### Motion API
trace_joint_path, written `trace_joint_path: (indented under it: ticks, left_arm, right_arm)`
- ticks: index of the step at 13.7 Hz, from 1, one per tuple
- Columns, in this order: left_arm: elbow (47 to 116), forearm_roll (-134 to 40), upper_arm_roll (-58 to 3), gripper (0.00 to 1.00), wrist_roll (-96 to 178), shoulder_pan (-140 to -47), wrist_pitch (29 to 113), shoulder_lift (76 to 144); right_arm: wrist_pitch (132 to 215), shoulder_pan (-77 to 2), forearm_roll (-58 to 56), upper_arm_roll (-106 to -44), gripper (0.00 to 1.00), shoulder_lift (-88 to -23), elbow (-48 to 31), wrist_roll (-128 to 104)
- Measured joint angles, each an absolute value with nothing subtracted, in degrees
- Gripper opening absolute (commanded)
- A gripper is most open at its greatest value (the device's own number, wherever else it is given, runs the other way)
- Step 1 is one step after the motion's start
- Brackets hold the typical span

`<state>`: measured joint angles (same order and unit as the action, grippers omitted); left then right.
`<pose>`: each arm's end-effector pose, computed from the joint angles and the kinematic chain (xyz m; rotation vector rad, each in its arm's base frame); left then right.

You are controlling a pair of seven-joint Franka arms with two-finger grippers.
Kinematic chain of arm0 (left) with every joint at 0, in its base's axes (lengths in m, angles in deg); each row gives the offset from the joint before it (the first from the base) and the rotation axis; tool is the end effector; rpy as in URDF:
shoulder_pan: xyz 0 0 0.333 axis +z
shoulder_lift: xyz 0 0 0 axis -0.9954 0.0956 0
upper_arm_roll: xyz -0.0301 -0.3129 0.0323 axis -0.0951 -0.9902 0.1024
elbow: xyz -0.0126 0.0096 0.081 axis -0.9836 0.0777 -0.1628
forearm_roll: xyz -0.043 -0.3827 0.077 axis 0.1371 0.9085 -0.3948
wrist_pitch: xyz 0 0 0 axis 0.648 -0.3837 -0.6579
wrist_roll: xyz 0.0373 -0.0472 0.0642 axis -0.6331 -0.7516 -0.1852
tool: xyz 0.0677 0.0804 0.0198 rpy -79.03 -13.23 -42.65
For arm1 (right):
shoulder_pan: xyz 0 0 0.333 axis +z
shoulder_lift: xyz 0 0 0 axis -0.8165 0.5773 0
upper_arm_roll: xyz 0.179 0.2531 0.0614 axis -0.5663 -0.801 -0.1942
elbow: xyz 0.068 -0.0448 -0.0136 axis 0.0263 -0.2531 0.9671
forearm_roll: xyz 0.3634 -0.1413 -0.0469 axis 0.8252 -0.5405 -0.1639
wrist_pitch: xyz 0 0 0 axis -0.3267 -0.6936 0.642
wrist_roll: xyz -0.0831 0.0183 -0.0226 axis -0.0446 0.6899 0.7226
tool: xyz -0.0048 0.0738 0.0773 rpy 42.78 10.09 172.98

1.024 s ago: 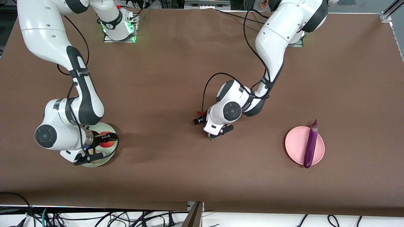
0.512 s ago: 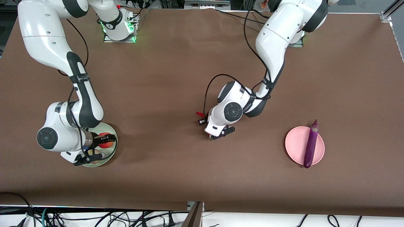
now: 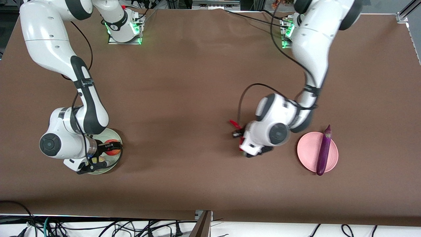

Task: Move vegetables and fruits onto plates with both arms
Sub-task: 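Carry the apple with the right gripper while the left gripper lifts the chili, then open the right gripper on the green plate while the left gripper lowers chili, then withdraw the right gripper while the left gripper releases the chili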

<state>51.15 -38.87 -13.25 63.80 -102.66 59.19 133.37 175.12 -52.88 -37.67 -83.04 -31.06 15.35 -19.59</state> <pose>0.6774 -0.2850 0.2504 2.8736 0.3702 -0.5050 0.7344 0.0509 0.2353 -3.0613 -0.4329 0.1357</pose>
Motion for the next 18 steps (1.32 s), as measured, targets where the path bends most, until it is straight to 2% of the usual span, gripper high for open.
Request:
trace_joint_path:
  ticks: [3, 6, 9, 14, 15, 16, 17, 18]
  left_arm:
    - [51.19, -40.01, -12.94, 0.0, 49.33, -92.84, 52.78, 131.84]
    - [51.63, -46.22, -13.13, 0.0, 39.38, -86.05, 51.28, 131.88]
    - [51.92, -49.89, -13.13, 0.0, 35.89, -84.68, 51.14, 131.99]
    - [52.98, -50.1, -13.1, 0.0, 29.05, -81.68, 52.79, 134.44]
    - [52.98, -50.1, -13.1, 0.18, 28.53, -81.53, 53.24, 134.81]
    - [52.98, -50.1, -13.15, 0.87, 28.44, -81.54, 53.35, 134.95]
    - [52.94, -50.1, -13.26, 1.0, 28.44, -81.59, 53.39, 134.94]
    - [52.85, -50.1, -13.36, 1.0, 28.44, -81.62, 53.43, 134.93]
  right_arm:
    - [166.01, -52.88, -37.68, -83.05, 0.99, -33.08, 20.11, -19.65]
    - [153.86, -52.88, -37.68, -83.05, 1.0, -34.83, 27.12, -19.67]
    - [146.92, -52.88, -37.68, -83.04, 1.0, -38.95, 30.3, -19.67]
    - [136.81, -52.93, -37.68, -83.04, 1.0, -47.98, 30.58, -19.66]
    - [135.11, -52.95, -37.68, -83.04, 1.0, -49.69, 30.05, -19.66]
    - [134.56, -52.99, -37.68, -83.04, 1.0, -51.47, 28.6, -19.66]
    - [134.52, -53.04, -37.68, -83.04, 1.0, -53.11, 26.68, -19.66]
    - [134.74, -53.15, -37.68, -83.04, 1.0, -54.51, 24.71, -19.66]
